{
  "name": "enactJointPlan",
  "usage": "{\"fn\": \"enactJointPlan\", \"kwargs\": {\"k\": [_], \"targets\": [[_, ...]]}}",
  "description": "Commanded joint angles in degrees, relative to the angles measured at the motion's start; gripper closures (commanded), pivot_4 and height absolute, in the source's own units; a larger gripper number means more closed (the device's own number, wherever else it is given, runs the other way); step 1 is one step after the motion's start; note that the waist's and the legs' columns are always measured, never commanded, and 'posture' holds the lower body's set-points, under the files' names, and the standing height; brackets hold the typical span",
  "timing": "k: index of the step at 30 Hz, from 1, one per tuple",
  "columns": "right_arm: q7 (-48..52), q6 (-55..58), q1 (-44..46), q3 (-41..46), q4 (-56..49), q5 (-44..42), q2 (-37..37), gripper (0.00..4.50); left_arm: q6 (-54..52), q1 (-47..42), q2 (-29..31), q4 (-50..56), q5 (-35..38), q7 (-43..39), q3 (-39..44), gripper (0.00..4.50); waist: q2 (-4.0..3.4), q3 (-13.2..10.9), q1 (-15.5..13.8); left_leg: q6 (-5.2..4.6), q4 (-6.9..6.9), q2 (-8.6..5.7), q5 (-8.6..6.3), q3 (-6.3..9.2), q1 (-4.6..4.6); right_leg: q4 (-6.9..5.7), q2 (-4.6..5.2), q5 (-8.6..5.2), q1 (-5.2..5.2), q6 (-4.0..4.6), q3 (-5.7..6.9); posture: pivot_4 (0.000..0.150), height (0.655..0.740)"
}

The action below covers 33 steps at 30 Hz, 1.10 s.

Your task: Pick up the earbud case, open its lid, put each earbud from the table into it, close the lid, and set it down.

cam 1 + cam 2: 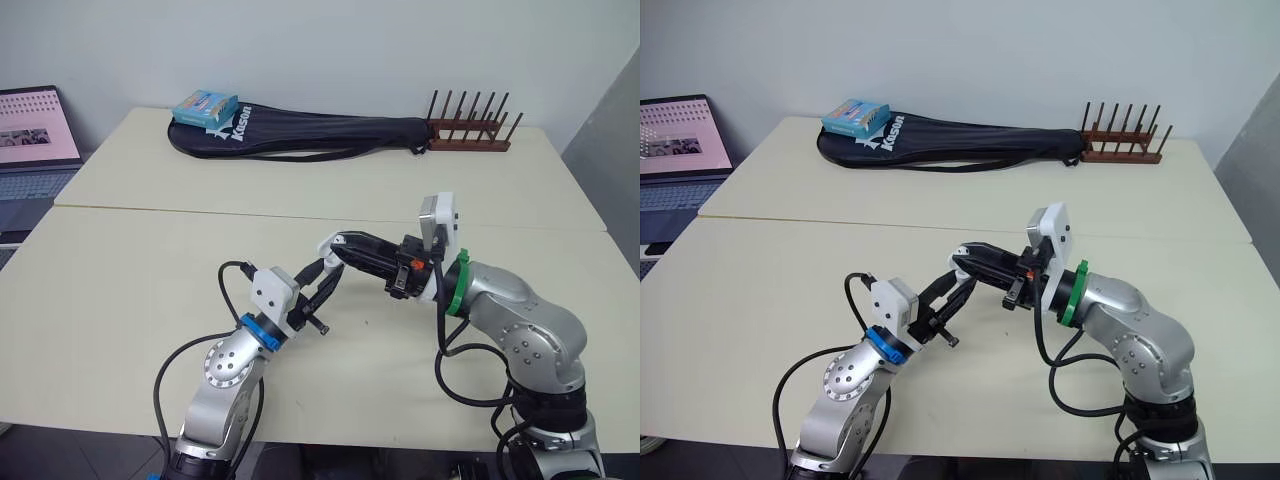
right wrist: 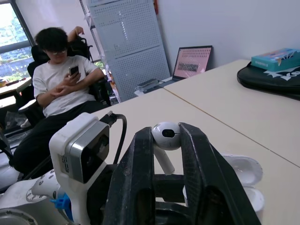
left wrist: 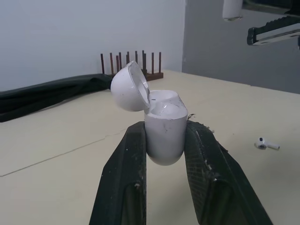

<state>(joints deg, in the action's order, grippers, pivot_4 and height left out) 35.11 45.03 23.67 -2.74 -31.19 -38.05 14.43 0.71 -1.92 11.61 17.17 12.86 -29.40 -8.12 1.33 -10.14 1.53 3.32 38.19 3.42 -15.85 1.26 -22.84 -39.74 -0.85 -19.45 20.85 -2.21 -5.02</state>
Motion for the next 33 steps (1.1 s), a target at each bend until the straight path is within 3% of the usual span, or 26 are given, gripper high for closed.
{"fn": "enactJointPlan", "kwargs": {"k": [1,12,33], "targets": [[-1.0,-6.6,-2.1,-3.4,1.6,4.1,-1.6,4.1,1.1,-0.8,-0.6,1.3,0.5,0.1,-0.3,3.73,0.0,0.0,0.1,0.01,0.0,0.0,0.0,0.0,0.0,-0.06,-0.04,0.0,0.04,0.0,-0.01,0.15,0.7274],[-1.9,-14.9,-3.1,-5.3,9.1,8.6,-4.9,4.1,1.0,-1.3,-1.1,1.3,0.4,0.2,-0.3,3.73,-0.01,0.0,0.3,0.12,-0.02,0.02,0.09,-0.03,-0.06,-0.29,-0.09,0.0,0.29,0.0,-0.06,0.15,0.7274],[-2.1,-19.4,-7.1,-10.1,9.6,12.8,-5.8,4.1,0.4,-2.2,-1.5,1.9,0.6,0.8,-0.2,3.73,-0.01,0.0,0.3,0.12,-0.05,0.03,0.09,-0.03,-0.06,-0.29,-0.1,0.0,0.31,0.0,-0.07,0.15,0.7274]]}}
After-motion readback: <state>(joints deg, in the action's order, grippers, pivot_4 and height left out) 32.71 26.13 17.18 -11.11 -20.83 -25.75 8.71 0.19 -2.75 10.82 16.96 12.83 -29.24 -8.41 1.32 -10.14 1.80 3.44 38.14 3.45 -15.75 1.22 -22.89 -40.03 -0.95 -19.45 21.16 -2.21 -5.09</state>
